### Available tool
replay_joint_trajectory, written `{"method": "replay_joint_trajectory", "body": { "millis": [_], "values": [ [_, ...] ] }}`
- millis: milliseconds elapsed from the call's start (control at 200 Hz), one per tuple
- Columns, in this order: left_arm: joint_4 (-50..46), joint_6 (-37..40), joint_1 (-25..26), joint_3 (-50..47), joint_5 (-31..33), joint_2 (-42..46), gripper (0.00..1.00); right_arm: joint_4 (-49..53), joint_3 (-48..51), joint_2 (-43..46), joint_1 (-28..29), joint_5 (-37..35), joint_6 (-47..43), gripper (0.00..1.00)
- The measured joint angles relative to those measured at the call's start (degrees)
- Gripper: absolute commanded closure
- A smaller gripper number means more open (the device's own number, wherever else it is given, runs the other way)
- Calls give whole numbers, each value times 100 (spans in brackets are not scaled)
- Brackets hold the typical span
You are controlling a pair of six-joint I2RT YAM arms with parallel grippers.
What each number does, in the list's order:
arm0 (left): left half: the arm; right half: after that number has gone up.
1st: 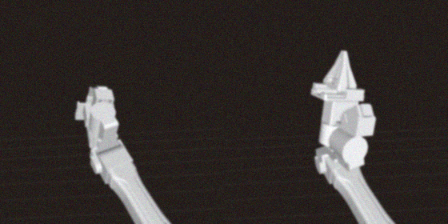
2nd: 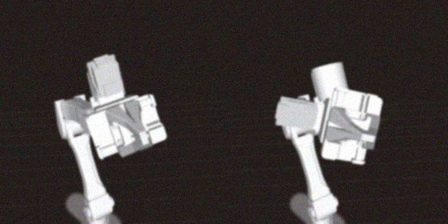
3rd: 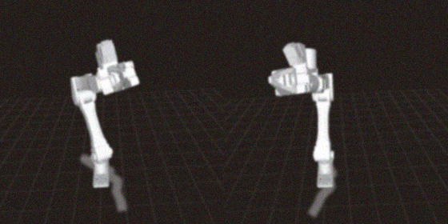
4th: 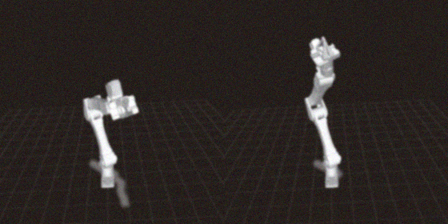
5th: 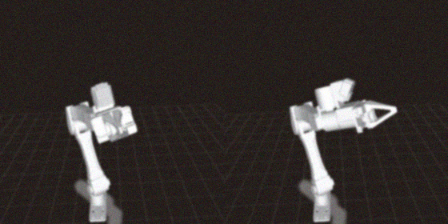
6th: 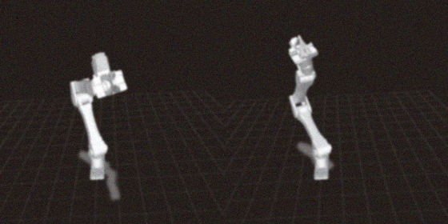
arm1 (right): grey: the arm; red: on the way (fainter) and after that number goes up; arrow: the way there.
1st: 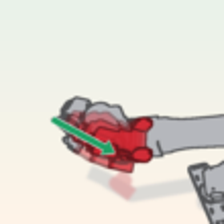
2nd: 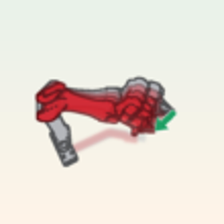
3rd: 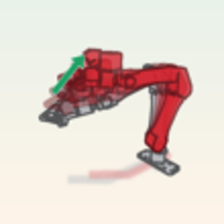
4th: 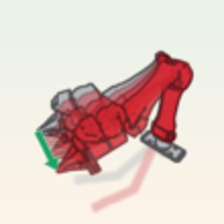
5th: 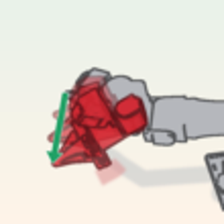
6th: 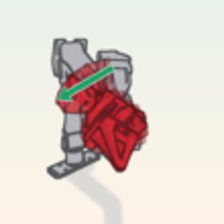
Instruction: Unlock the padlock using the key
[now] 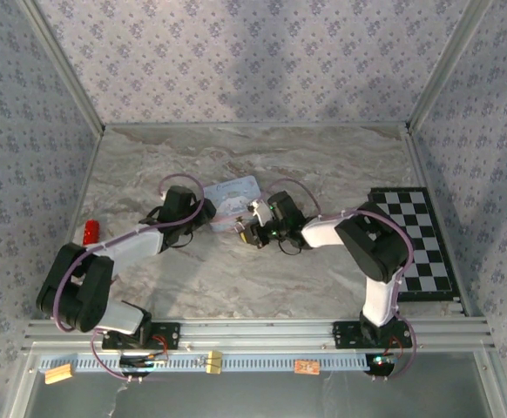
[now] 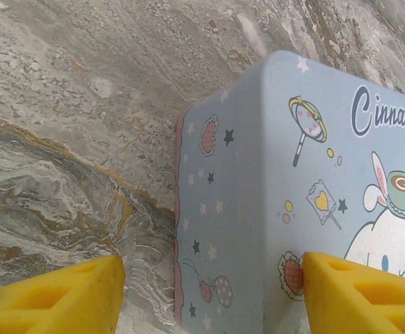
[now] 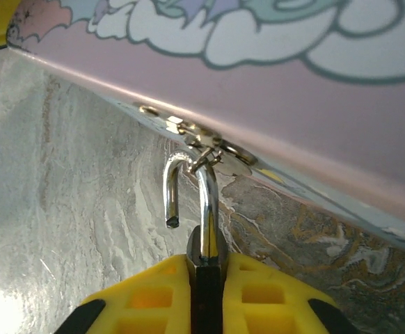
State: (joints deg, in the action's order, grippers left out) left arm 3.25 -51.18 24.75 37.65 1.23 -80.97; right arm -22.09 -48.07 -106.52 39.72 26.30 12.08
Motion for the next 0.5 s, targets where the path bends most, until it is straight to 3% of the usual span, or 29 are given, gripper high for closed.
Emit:
{"method": "replay_joint_trajectory", "body": {
  "millis": [180, 500],
  "values": [
    [-24, -61, 0, -33, 55, 57, 34, 74, 57, 164, 319, -767, 7, 100],
    [-94, -197, 26, -208, 225, 289, 34, 402, 96, 479, 667, -2039, 76, 100]
  ]
}}
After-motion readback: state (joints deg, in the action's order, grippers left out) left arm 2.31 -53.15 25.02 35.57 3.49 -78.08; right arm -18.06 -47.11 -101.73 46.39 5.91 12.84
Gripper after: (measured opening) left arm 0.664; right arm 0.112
